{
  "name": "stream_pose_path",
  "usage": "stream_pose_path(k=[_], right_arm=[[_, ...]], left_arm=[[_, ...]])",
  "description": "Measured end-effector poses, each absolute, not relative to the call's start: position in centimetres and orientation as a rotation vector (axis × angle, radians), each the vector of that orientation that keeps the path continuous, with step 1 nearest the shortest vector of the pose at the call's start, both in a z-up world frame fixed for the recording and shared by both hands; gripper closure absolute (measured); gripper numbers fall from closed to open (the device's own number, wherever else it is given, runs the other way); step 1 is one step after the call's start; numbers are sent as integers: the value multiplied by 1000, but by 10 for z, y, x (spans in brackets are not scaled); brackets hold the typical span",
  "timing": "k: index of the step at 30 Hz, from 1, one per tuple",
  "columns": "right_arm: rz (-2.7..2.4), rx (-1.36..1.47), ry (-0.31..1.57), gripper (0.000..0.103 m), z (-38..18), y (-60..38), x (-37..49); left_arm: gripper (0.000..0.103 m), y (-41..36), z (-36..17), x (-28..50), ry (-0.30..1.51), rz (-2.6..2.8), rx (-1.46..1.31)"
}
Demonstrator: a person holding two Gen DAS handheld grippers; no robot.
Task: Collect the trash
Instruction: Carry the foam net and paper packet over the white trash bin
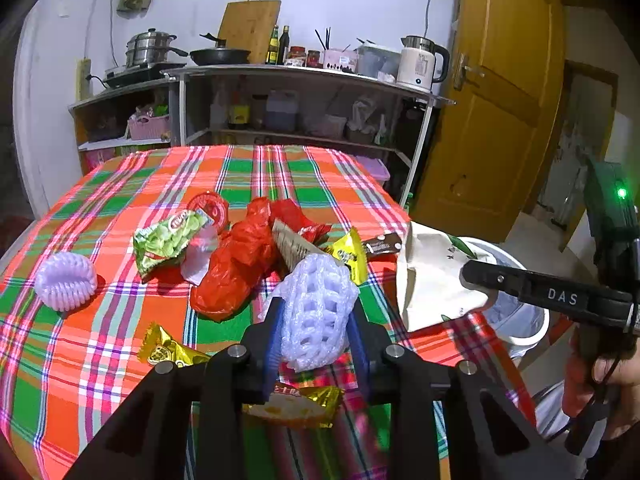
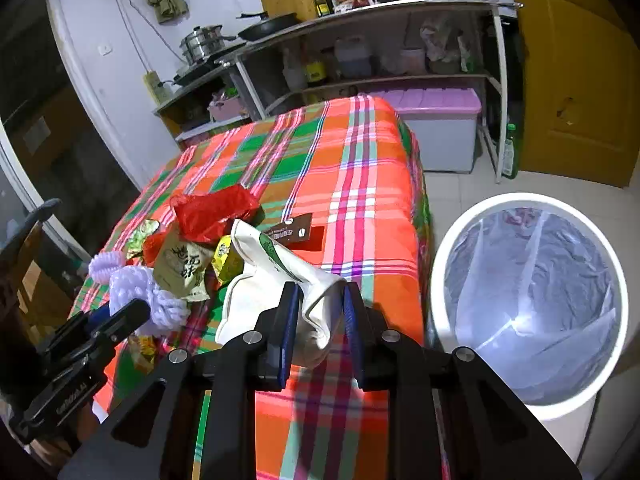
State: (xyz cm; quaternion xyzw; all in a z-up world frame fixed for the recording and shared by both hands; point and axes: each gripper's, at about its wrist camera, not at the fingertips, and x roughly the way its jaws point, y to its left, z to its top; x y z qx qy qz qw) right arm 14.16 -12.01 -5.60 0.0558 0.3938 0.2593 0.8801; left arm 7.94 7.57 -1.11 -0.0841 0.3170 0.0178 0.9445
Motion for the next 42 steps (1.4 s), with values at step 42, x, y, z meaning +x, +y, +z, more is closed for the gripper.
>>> stream_pose_path(k=[42], right_arm=[[187, 232, 832, 79, -91, -303, 168]], left_arm=[[71, -112, -25, 202, 753, -318, -38]])
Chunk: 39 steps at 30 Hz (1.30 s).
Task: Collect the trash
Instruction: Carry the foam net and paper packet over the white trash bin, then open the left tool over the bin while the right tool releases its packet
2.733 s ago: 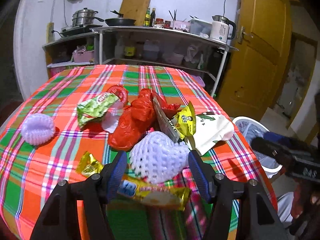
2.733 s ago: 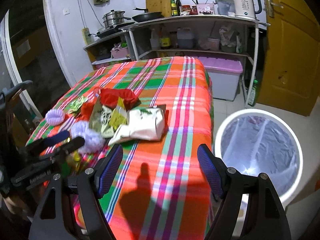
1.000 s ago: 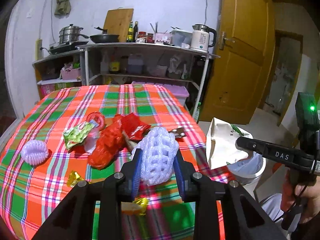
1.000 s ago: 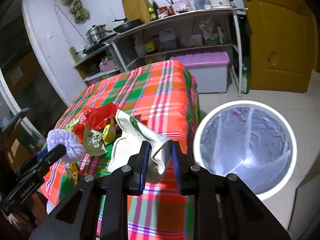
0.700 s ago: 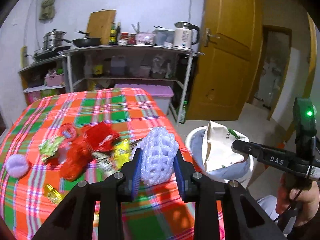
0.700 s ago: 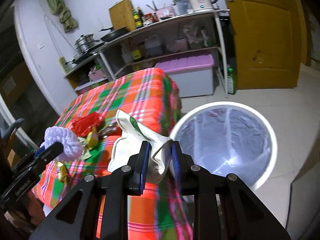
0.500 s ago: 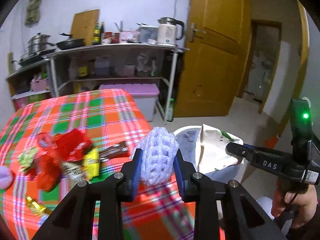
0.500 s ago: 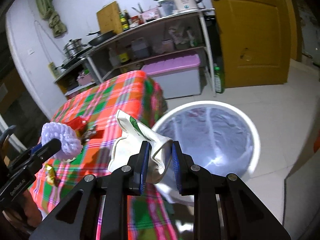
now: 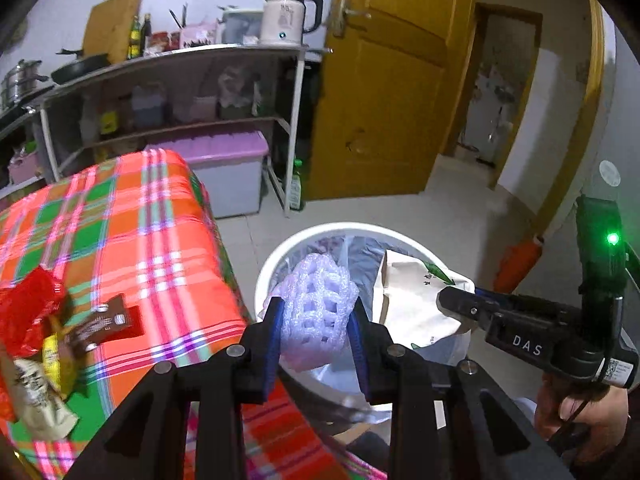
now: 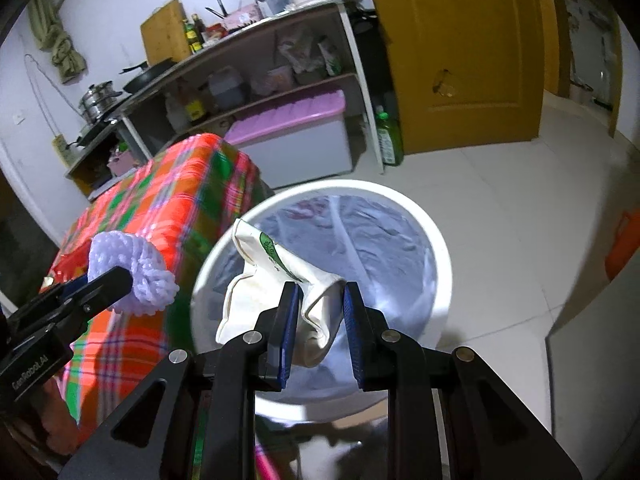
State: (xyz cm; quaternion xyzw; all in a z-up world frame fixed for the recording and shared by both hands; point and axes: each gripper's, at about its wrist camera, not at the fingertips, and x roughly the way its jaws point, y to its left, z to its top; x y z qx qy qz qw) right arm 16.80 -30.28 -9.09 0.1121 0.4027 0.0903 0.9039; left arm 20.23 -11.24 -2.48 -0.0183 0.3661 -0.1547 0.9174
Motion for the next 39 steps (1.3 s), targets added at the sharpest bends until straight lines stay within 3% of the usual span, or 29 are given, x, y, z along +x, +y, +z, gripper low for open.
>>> stream_pose_path(k=[15, 18, 24, 32, 39], right_arm=[[157, 213, 933, 78, -128, -310, 191], [156, 210, 930, 72, -128, -310, 190], [158, 205, 901, 69, -116, -309, 184], [153, 203, 874, 69, -103, -310, 173], [166, 183, 822, 69, -81, -305, 158]], left_arm=[[53, -126, -53, 233, 881, -325, -60], [52, -125, -52, 233, 880, -323, -65], [50, -122, -48, 228, 860, -330, -79], [39, -121, -48, 227, 864, -335, -90], [39, -113, -32, 212, 814, -338, -112]])
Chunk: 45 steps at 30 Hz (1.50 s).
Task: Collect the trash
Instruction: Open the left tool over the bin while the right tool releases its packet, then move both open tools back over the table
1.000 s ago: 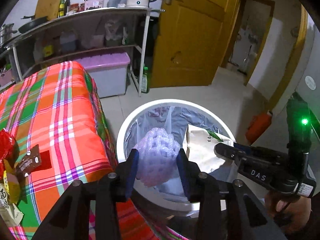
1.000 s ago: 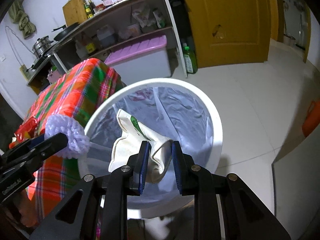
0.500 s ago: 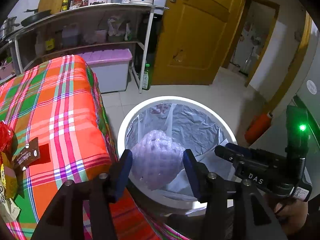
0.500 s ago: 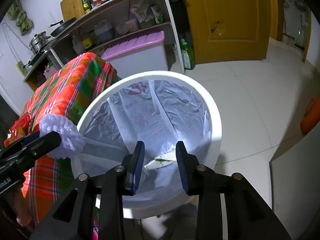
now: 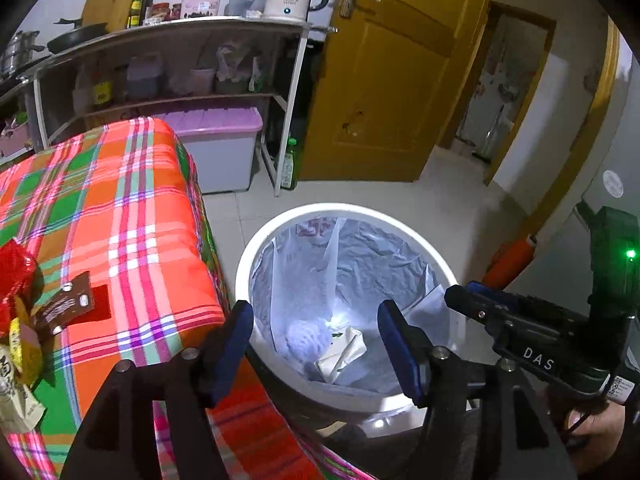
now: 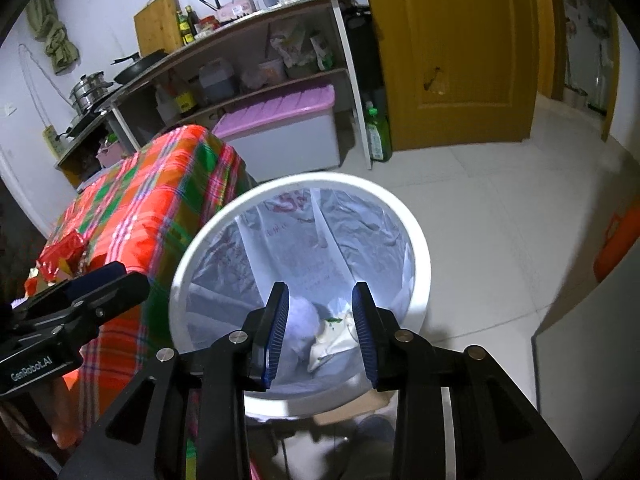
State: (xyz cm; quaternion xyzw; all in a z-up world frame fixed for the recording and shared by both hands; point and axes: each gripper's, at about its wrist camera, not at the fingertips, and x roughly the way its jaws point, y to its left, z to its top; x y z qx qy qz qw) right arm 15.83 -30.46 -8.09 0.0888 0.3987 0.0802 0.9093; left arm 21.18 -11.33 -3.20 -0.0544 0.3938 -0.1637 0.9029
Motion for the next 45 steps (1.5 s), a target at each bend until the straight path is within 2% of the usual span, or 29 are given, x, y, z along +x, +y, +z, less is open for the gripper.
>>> stream_pose_path(k=[20, 45], right_arm=[[350, 70, 650, 64, -10, -226, 87], [618, -50, 708, 63, -31, -142, 59]], left_arm=[[39, -38, 31, 115, 604, -195, -147], [41, 62, 0, 33, 613, 68, -219]])
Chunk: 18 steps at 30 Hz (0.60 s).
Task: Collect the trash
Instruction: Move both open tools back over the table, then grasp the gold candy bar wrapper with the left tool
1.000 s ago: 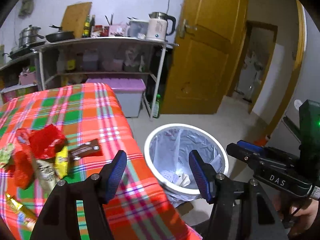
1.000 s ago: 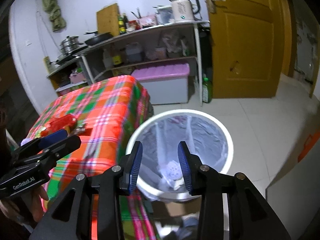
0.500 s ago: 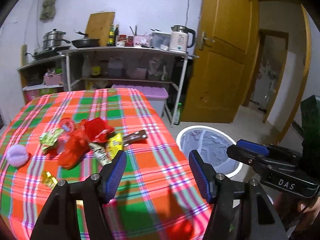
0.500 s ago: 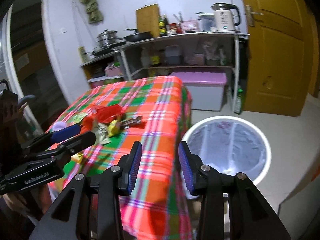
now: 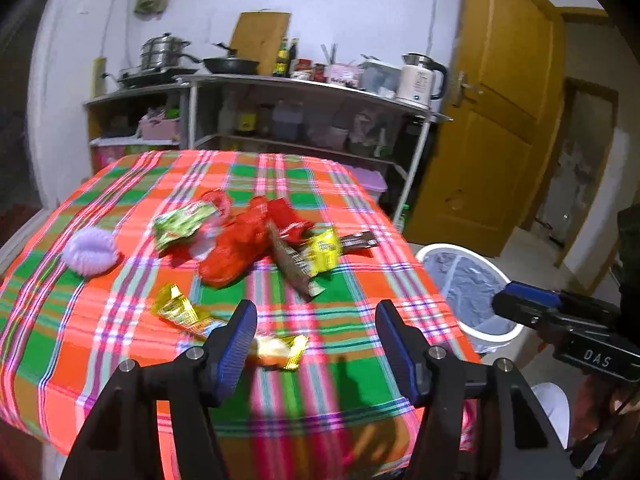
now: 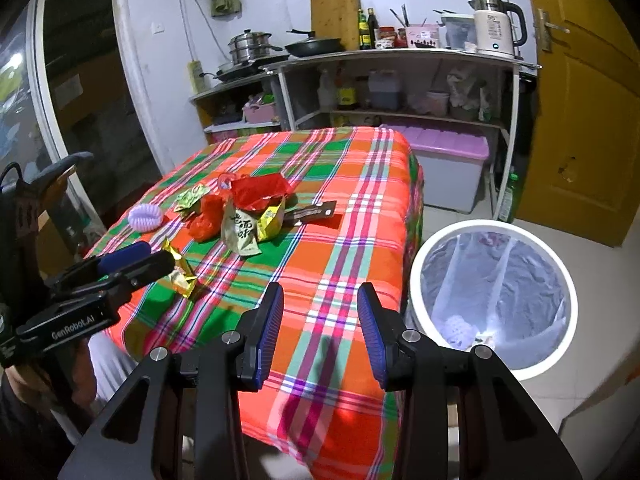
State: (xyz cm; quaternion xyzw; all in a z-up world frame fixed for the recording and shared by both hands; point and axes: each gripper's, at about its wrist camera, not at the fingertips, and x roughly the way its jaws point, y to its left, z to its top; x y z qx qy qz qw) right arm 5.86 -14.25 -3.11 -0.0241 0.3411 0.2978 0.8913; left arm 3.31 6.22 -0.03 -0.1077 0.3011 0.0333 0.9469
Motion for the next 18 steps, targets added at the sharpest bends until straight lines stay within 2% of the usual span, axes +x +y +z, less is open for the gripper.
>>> stream_pose_path(k=[18], right_arm=[[622, -66, 762, 63, -47, -129, 77]], left_arm=[[41, 99, -52, 65, 781, 187, -388]])
